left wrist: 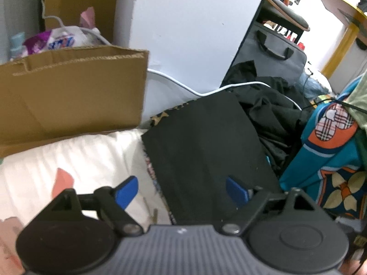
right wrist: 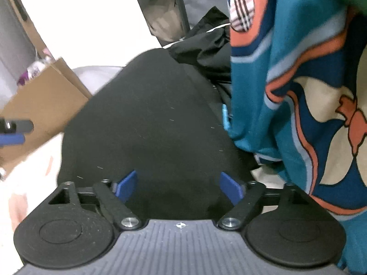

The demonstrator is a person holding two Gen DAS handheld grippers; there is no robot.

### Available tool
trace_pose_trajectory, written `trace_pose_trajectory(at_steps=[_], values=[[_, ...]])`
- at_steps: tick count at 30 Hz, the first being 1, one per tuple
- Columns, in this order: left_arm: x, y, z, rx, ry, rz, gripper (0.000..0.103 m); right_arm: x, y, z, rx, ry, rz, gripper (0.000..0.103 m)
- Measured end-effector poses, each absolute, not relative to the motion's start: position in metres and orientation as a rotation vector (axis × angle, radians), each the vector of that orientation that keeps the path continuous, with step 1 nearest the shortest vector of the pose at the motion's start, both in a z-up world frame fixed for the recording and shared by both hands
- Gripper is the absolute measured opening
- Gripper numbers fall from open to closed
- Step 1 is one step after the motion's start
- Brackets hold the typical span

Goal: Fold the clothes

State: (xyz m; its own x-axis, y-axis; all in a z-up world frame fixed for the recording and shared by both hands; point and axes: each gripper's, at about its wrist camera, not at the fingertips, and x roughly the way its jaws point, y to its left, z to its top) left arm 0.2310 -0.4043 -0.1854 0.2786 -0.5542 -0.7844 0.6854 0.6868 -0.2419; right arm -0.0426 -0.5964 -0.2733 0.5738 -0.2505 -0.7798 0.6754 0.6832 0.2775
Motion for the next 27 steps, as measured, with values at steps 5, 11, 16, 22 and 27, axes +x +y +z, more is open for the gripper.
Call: trace_pose_trajectory(at_steps=[5,11,16,22,27], values=[[0.227,-0.379,-0.150,0.152,1.009,-0.778,0.091,-0.033,-0.585,-0.233,0.649,0.820,-0.555,0.096],[0.223,-0.348,-0.103,0.119,1.023,-0.696,0.094,-0.029,-0.571,-0.178,0.690,0.828,-0.520,0.098],[0.213,-0.322,-0.065,0.115,1.032,-0.670,0.096,-0.033,-0.562,-0.132,0.718,0.835,-0.507,0.103],[0.198,-0.285,-0.012,0.114,1.034,-0.609,0.101,-0.033,-0.543,-0.087,0.714,0.881,-0.479,0.103],[0.184,-0.246,0.026,0.132,1.031,-0.553,0.102,-0.033,-0.526,-0.054,0.712,0.891,-0.443,0.103]])
